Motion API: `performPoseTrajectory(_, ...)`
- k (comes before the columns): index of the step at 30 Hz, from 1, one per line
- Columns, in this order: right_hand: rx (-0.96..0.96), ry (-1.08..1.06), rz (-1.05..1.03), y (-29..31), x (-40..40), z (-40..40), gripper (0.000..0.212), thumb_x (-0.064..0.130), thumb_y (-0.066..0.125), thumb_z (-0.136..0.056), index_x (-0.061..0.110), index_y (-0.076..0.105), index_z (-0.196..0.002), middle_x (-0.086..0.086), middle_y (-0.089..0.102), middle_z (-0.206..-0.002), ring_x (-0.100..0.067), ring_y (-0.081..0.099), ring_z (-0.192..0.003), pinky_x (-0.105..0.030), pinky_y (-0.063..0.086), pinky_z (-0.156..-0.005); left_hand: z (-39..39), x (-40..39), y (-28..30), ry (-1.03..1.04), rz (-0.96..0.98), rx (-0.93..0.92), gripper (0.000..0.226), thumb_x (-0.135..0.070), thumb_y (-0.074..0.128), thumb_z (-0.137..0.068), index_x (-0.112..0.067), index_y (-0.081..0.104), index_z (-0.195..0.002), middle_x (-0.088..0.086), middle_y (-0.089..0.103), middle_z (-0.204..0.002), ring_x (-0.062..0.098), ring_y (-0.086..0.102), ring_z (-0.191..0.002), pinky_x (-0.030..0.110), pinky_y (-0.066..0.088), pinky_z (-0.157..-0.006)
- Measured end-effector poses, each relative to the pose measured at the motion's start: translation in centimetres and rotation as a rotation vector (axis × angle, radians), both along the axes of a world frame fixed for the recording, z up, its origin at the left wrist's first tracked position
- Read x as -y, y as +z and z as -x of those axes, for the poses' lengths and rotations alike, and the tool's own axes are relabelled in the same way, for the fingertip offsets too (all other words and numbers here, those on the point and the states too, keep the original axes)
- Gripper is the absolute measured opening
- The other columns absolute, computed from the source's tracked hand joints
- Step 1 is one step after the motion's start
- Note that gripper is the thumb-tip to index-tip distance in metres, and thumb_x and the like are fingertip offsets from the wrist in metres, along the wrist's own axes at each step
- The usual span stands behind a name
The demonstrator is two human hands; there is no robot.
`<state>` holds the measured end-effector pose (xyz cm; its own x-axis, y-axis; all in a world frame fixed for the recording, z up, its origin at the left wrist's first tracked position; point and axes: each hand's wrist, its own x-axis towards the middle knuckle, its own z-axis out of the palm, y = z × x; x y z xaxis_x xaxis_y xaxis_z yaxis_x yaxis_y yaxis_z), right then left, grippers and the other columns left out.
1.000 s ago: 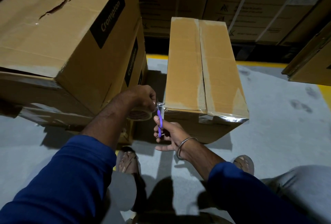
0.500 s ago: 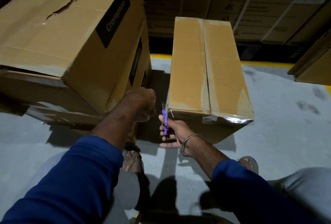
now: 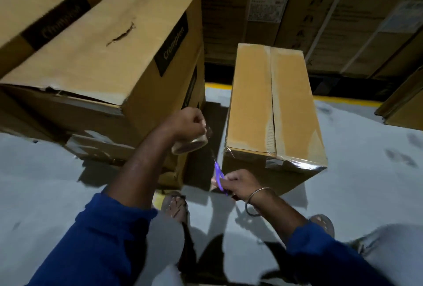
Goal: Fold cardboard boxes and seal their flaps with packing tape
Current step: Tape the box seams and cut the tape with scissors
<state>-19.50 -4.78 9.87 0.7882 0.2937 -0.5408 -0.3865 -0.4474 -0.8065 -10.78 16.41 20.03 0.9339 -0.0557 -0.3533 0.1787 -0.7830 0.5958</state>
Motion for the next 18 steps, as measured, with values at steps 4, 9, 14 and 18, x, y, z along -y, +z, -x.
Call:
performPoseTrajectory(4,0.429,0.133,0.206,4.4,1.6,0.1,0.053,0.041,0.084,-0.077,0.016,0.049,-0.046,0.004,0.038,-0.044,-0.006,0.036,-0.047,-0.029,0.028,-0.051,5.1,-0.6,4.7,0.032,0.281,0.042,0.006,-0.035,0.07,-0.084,-0.039,0.069,-0.088,0.002,0.071,-0.106,0.031,0.068,-0.103,0.044,0.055,-0.084)
performPoseTrajectory(9,0.753,0.116,0.253,11.4,-0.4,2.2,0.031,0.04,0.085,-0.071,0.024,0.062,-0.058,0.004,0.05,-0.072,-0.009,0.049,-0.067,-0.035,0.033,-0.055,15.8,-3.6,12.4,0.104,0.392,0.213,0.003,-0.017,0.071,-0.095,-0.016,0.069,-0.097,0.003,0.072,-0.093,0.01,0.068,-0.081,0.026,0.052,-0.068)
performPoseTrajectory(14,0.886,0.292,0.085,19.0,-8.2,7.1,0.02,0.039,0.08,-0.073,0.03,0.063,-0.066,-0.002,0.052,-0.085,-0.017,0.053,-0.075,-0.036,0.038,-0.06,27.9,-9.2,20.0,0.158,0.286,0.187,0.002,-0.018,0.069,-0.094,-0.017,0.072,-0.094,0.002,0.075,-0.094,0.014,0.073,-0.085,0.028,0.057,-0.066)
performPoseTrajectory(18,0.904,0.501,0.099,22.0,-15.6,12.4,0.023,0.043,0.079,-0.078,0.029,0.065,-0.067,0.003,0.051,-0.078,-0.018,0.053,-0.073,-0.032,0.034,-0.054,34.9,-14.3,22.3,0.225,0.16,0.138,0.004,-0.019,0.072,-0.09,-0.017,0.073,-0.087,0.011,0.073,-0.08,0.019,0.067,-0.069,0.025,0.051,-0.059)
